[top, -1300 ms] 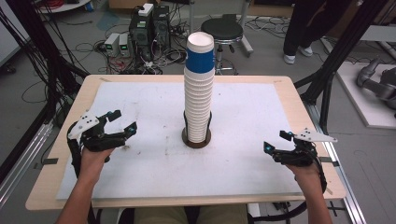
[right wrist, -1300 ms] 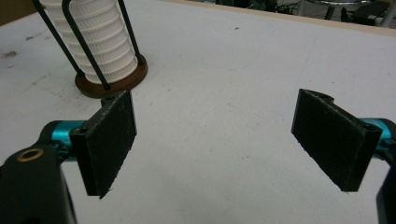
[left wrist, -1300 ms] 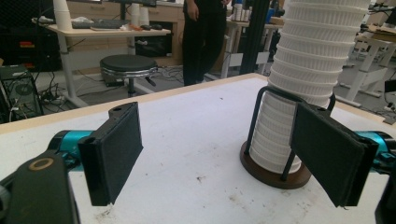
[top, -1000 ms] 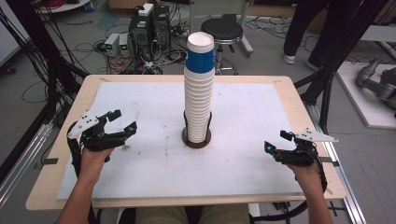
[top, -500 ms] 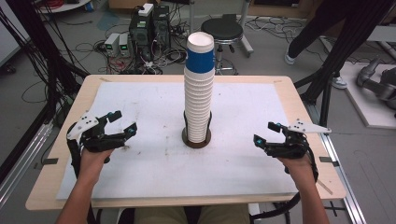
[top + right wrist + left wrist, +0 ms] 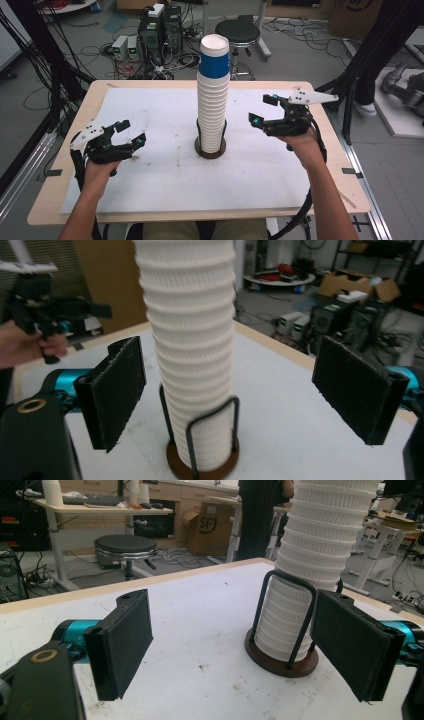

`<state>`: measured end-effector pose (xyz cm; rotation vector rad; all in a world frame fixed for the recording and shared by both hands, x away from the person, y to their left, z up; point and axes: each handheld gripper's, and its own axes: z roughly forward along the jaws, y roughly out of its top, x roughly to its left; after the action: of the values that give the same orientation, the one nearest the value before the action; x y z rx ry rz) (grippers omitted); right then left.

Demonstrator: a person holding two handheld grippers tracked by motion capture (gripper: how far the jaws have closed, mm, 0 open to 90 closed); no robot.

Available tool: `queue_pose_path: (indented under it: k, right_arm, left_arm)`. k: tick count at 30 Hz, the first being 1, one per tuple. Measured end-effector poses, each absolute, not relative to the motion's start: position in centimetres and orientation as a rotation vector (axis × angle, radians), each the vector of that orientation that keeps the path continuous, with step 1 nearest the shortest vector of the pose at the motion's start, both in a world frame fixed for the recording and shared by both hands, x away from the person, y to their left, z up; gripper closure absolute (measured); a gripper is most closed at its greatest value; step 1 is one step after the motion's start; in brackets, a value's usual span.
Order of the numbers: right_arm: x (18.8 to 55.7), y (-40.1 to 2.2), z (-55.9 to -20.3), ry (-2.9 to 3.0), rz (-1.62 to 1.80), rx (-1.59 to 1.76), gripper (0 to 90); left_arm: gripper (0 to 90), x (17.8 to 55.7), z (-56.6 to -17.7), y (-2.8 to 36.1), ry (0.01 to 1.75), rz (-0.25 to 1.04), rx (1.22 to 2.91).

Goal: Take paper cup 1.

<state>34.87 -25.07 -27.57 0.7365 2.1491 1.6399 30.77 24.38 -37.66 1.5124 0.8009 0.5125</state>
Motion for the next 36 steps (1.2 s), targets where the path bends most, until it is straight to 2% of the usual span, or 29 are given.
queue_pose_path:
  k: [16, 26, 36]
  right_arm:
    - [38.4, -19.0, -23.8, 2.232, 1.693, 0.612, 14.1]
    - [39.8, -16.8, -24.1, 2.263, 1.698, 0.628, 14.1]
    - [39.9, -16.9, -24.2, 2.248, 1.705, 0.607, 16.8]
  left_arm:
    - [16.9, 30.8, -37.7, 24.2, 0.794, 0.498, 1.516]
    - [16.9, 30.8, -37.8, 24.2, 0.796, 0.492, 1.512]
    - [16.9, 31.2, -36.0, 23.9, 0.740, 0.464, 1.508]
